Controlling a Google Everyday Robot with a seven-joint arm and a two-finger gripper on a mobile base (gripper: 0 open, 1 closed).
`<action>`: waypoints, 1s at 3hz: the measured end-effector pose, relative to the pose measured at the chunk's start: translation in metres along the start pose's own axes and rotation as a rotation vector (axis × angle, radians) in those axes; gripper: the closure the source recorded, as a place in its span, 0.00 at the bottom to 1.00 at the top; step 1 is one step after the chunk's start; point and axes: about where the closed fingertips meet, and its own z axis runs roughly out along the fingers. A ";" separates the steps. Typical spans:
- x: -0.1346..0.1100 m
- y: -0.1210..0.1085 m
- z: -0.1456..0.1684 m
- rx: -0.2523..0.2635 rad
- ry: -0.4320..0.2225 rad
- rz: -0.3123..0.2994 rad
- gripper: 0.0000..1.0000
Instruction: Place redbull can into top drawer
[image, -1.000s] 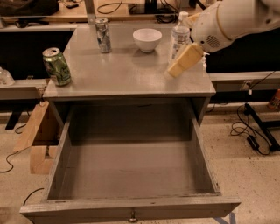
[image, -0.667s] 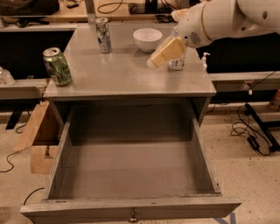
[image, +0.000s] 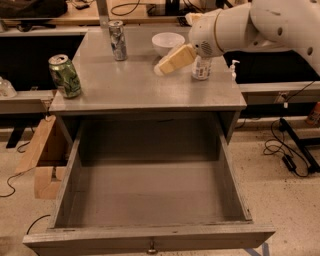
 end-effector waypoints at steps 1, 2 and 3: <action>0.000 -0.002 0.006 0.002 -0.008 0.004 0.00; -0.009 -0.017 0.039 -0.017 -0.075 0.007 0.00; -0.026 -0.045 0.097 -0.023 -0.182 0.025 0.00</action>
Offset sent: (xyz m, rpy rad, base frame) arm 0.1232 0.0740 -0.0009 0.2147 -0.0759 0.1432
